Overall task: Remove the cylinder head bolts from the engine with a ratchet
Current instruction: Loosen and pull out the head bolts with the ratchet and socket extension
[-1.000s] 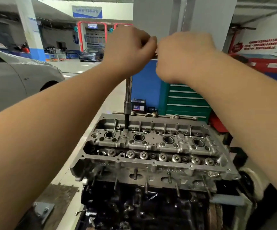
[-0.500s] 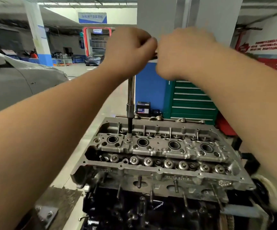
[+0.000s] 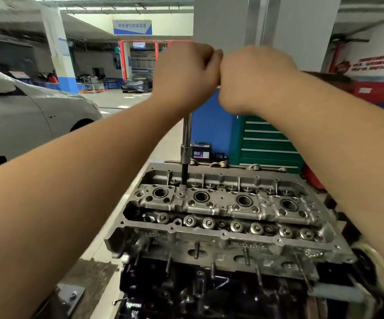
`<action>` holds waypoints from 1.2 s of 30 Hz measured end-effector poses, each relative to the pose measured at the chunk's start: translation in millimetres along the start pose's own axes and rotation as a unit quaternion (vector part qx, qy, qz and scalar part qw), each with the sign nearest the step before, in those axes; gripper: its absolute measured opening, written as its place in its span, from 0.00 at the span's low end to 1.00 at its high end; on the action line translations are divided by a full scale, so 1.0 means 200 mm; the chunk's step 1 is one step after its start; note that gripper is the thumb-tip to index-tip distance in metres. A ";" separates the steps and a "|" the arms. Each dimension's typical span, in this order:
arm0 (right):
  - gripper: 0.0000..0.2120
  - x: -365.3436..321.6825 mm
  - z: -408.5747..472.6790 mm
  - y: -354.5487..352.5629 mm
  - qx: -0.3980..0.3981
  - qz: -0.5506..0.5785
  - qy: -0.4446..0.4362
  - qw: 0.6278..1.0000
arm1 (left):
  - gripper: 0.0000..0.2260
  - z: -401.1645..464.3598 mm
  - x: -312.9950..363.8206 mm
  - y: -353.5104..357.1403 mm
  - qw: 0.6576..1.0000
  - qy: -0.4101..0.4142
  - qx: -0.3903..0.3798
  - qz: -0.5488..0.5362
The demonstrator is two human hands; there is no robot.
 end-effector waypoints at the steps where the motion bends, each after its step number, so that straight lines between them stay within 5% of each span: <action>1: 0.09 -0.05 -0.02 -0.05 0.025 -0.043 -0.005 0.999 | 0.20 -0.01 -0.03 -0.02 0.991 0.006 -0.011 -0.134; 2: 0.06 -0.11 -0.02 -0.08 0.046 -0.075 -0.016 0.996 | 0.20 -0.02 -0.06 -0.04 0.971 0.009 -0.013 -0.237; 4: 0.02 -0.16 0.01 -0.10 0.077 -0.080 -0.027 0.993 | 0.20 -0.04 -0.09 -0.07 0.973 -0.016 0.007 -0.232; 7: 0.10 -0.10 0.06 -0.01 0.050 0.035 -0.046 0.997 | 0.19 -0.03 -0.07 -0.08 0.991 -0.047 0.054 0.111; 10: 0.07 -0.04 0.09 0.08 -0.047 0.121 -0.061 0.990 | 0.17 -0.04 0.03 -0.04 0.974 -0.037 0.046 0.221; 12: 0.08 -0.01 0.07 0.09 -0.070 0.073 -0.057 0.993 | 0.17 -0.02 0.02 -0.02 0.985 -0.029 0.038 0.164; 14: 0.09 -0.01 0.01 0.03 -0.038 -0.031 -0.046 0.998 | 0.18 -0.01 -0.01 -0.01 1.000 0.002 0.008 -0.027; 17: 0.14 -0.13 -0.10 -0.10 0.069 -0.104 -0.063 0.990 | 0.20 -0.04 -0.04 -0.04 0.957 0.002 -0.015 -0.291; 19: 0.13 -0.12 -0.07 -0.07 0.094 -0.074 -0.059 0.991 | 0.20 -0.04 -0.06 -0.05 0.974 -0.030 0.019 -0.223; 21: 0.05 -0.07 0.00 0.00 0.065 0.001 -0.057 0.996 | 0.19 -0.03 -0.05 -0.06 0.997 -0.072 0.038 0.002; 24: 0.14 -0.02 0.02 0.08 -0.026 0.105 -0.039 0.993 | 0.15 -0.03 0.04 -0.03 0.976 -0.064 0.041 0.202; 27: 0.13 -0.01 0.00 0.06 -0.033 0.052 -0.026 0.998 | 0.18 -0.03 0.02 -0.02 0.992 -0.046 0.041 0.111; 29: 0.04 -0.04 -0.04 -0.02 -0.006 -0.055 -0.021 0.998 | 0.20 -0.03 -0.04 -0.02 0.991 -0.023 0.002 -0.132; 31: 0.13 -0.10 -0.08 -0.10 0.050 -0.099 -0.015 0.994 | 0.20 -0.05 -0.06 -0.04 0.957 -0.024 -0.006 -0.288; 33: 0.12 -0.12 -0.07 -0.08 0.076 -0.083 -0.027 0.993 | 0.20 -0.04 -0.08 -0.05 0.977 -0.054 0.028 -0.206; 35: 0.06 -0.07 -0.01 0.04 0.033 0.007 -0.012 0.999 | 0.19 -0.03 -0.08 -0.05 0.995 -0.090 0.041 0.026; 36: 0.16 -0.05 0.00 0.09 -0.017 0.061 0.004 0.998 | 0.18 -0.03 -0.05 -0.05 0.987 -0.090 0.030 0.132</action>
Point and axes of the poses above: each hand's wrist, its own z-axis towards the middle knuckle, its own y-axis out of the palm, x = y × z, the point moved 7 cm from there along z, towards the middle knuckle, and after that the axes turned 4 degrees about -z, right-handed, at the moved point
